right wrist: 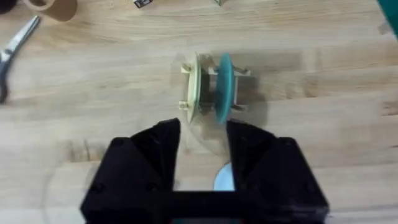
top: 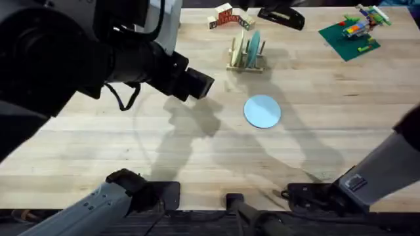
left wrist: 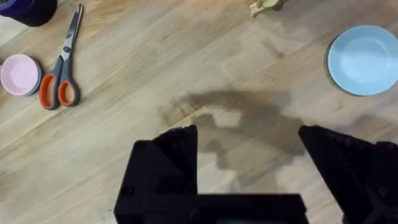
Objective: Pick up the plates from the table one by one and place each into a slot on the dish rack.
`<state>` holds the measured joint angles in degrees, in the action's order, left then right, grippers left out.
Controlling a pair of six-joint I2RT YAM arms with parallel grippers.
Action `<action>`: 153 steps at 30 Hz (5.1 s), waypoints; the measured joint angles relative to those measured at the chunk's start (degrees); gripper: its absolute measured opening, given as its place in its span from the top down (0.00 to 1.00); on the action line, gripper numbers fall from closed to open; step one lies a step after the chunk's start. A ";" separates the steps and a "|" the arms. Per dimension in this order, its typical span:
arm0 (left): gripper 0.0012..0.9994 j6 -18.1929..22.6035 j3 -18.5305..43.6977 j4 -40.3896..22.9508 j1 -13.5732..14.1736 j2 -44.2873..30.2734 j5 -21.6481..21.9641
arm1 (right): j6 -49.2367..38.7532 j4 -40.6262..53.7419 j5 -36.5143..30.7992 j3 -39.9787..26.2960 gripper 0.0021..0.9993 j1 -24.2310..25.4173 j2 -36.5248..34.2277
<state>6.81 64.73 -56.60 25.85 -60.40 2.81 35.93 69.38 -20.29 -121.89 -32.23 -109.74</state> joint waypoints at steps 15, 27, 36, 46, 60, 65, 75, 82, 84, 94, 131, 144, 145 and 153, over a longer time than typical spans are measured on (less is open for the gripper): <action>0.01 0.00 0.00 0.00 0.00 0.00 0.00 | -8.65 14.47 0.07 -0.61 0.00 0.77 8.67; 0.01 0.00 0.00 0.15 0.00 0.00 0.00 | -8.98 21.84 0.20 4.40 0.01 10.00 15.91; 0.01 -0.33 0.00 1.11 0.00 0.00 -0.04 | -11.39 8.42 4.88 29.01 0.01 15.06 34.86; 0.00 -3.37 0.00 -0.14 0.00 0.00 -0.31 | -23.04 5.68 20.11 45.00 0.00 25.16 44.38; 0.96 -7.12 0.00 -0.28 0.00 0.00 -7.02 | -27.46 5.68 22.77 45.05 0.00 25.92 44.38; 0.96 -10.67 0.00 -0.20 -1.41 -0.02 -17.08 | -27.49 5.68 22.93 45.05 0.00 25.92 44.38; 0.96 -19.67 -7.05 17.39 -6.38 -0.04 -39.33 | -27.49 5.68 22.93 45.05 0.00 25.92 44.38; 0.96 -29.65 -17.62 32.32 -5.07 -0.04 -46.41 | -27.64 5.68 22.93 45.05 0.00 25.92 44.38; 0.96 -31.99 -20.15 36.09 -4.98 -0.04 -47.76 | -27.64 5.68 22.93 45.05 0.00 25.92 44.38; 0.96 -37.71 -26.56 44.32 -3.83 -3.64 -49.81 | -27.64 5.68 22.93 45.05 0.00 25.92 44.38; 0.96 -45.80 -26.56 70.80 3.69 -36.01 -53.00 | -28.95 5.68 22.93 45.07 0.00 25.92 44.38; 0.96 -45.88 -26.56 71.00 5.40 -39.78 -52.98 | -29.15 5.68 22.93 45.07 0.00 25.92 44.38; 0.96 -45.89 -26.56 71.15 5.40 -40.11 -52.98 | -29.15 5.68 22.93 45.07 0.00 25.92 44.38; 0.96 -46.60 -26.56 72.63 5.40 -41.46 -52.35 | -29.15 5.71 22.93 45.07 0.00 25.92 44.38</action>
<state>-39.79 38.17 16.03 31.24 -101.86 -49.54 6.79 75.09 2.63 -76.82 -6.31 -65.36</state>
